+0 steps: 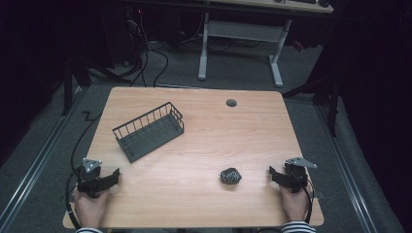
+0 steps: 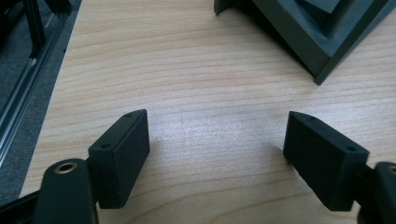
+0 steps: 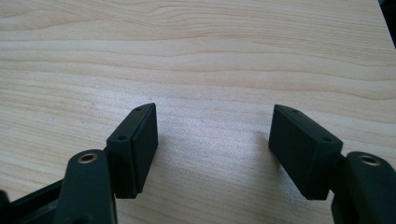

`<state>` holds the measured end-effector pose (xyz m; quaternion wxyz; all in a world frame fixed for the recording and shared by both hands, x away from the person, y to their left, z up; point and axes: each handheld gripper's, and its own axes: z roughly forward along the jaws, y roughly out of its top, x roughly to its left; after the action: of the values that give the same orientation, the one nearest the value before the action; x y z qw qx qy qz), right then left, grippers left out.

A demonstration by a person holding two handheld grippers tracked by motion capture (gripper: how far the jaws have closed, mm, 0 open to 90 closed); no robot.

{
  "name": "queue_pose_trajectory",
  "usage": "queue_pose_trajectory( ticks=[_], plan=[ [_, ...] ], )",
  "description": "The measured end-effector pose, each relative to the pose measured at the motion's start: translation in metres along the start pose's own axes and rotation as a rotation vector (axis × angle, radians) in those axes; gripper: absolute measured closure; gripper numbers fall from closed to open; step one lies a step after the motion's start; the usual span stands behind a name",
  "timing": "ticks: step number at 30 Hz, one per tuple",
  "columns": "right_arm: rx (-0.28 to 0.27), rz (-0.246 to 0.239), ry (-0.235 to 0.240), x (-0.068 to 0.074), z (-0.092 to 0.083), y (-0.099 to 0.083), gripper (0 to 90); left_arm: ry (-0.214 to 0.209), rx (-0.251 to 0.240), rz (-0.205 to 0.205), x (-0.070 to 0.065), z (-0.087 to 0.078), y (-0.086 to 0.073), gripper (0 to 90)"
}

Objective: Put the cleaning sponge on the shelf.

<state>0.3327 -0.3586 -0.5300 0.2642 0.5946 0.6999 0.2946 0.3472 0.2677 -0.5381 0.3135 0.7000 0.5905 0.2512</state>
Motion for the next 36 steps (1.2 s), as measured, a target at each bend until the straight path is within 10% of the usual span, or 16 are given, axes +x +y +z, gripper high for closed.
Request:
queue_pose_trajectory(
  ticks=[36],
  plan=[
    [0.001, -0.004, 0.005, 0.0003, 0.0001, 0.0, 31.2, -0.042, 0.001, -0.022, -0.0057, 0.0022, 0.0053, 21.6]
  ],
)
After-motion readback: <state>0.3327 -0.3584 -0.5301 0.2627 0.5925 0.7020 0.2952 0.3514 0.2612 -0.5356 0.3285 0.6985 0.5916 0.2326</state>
